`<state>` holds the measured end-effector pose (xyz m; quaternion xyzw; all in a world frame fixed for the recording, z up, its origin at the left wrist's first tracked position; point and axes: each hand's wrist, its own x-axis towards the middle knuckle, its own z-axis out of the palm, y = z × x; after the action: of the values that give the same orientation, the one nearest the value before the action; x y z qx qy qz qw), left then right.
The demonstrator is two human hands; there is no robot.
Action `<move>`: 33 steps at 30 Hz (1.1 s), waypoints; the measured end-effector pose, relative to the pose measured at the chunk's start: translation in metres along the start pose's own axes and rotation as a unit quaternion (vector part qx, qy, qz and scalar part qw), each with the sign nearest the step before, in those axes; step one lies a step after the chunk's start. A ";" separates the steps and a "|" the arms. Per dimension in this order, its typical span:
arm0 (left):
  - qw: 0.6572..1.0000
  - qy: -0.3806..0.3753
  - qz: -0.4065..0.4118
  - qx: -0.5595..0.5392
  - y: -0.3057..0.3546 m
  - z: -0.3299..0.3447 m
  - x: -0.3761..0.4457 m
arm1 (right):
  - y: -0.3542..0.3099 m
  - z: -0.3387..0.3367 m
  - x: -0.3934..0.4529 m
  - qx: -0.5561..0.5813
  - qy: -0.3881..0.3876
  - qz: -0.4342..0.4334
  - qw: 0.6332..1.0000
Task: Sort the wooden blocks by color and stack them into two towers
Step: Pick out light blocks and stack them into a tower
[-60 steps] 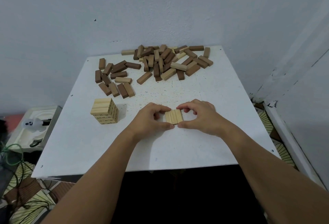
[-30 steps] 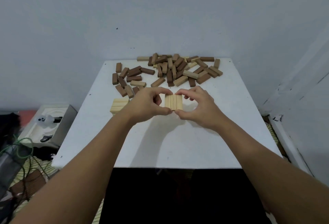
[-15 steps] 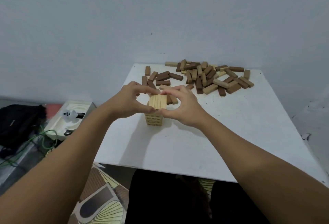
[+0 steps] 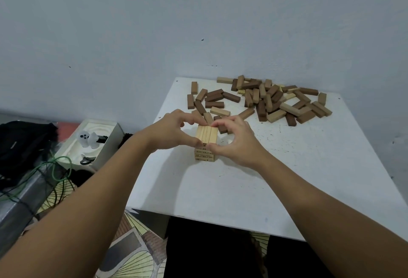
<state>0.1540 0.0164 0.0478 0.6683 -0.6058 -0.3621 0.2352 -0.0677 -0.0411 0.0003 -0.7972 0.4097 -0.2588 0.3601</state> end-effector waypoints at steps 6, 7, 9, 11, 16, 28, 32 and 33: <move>1.000 -0.012 -0.002 -0.007 -0.003 0.000 0.003 | 0.003 0.000 0.003 0.006 -0.019 0.009 1.000; 1.000 -0.016 -0.006 -0.008 -0.004 0.001 0.004 | 0.003 0.000 0.003 0.007 -0.022 0.010 1.000; 1.000 -0.021 -0.012 -0.013 -0.005 0.001 0.004 | 0.004 0.000 0.003 0.011 -0.025 0.011 1.000; 0.999 -0.025 -0.014 -0.022 -0.004 0.002 0.003 | 0.005 -0.001 0.002 0.019 -0.032 0.015 0.999; 0.997 -0.036 0.004 -0.063 -0.008 0.001 -0.003 | 0.008 -0.004 -0.004 0.031 -0.050 0.020 0.998; 0.992 -0.034 -0.038 -0.117 -0.024 -0.003 0.001 | 0.013 -0.001 -0.012 0.137 -0.048 0.057 0.988; 0.992 -0.042 -0.035 -0.113 -0.023 -0.003 0.003 | 0.013 -0.002 -0.011 0.138 -0.046 0.057 0.988; 0.992 -0.044 -0.034 -0.112 -0.023 -0.003 0.004 | 0.012 -0.002 -0.011 0.138 -0.045 0.057 0.988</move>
<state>0.1709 0.0160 0.0317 0.6410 -0.5481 -0.4650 0.2691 -0.0802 -0.0377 -0.0097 -0.7259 0.3986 -0.2555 0.4988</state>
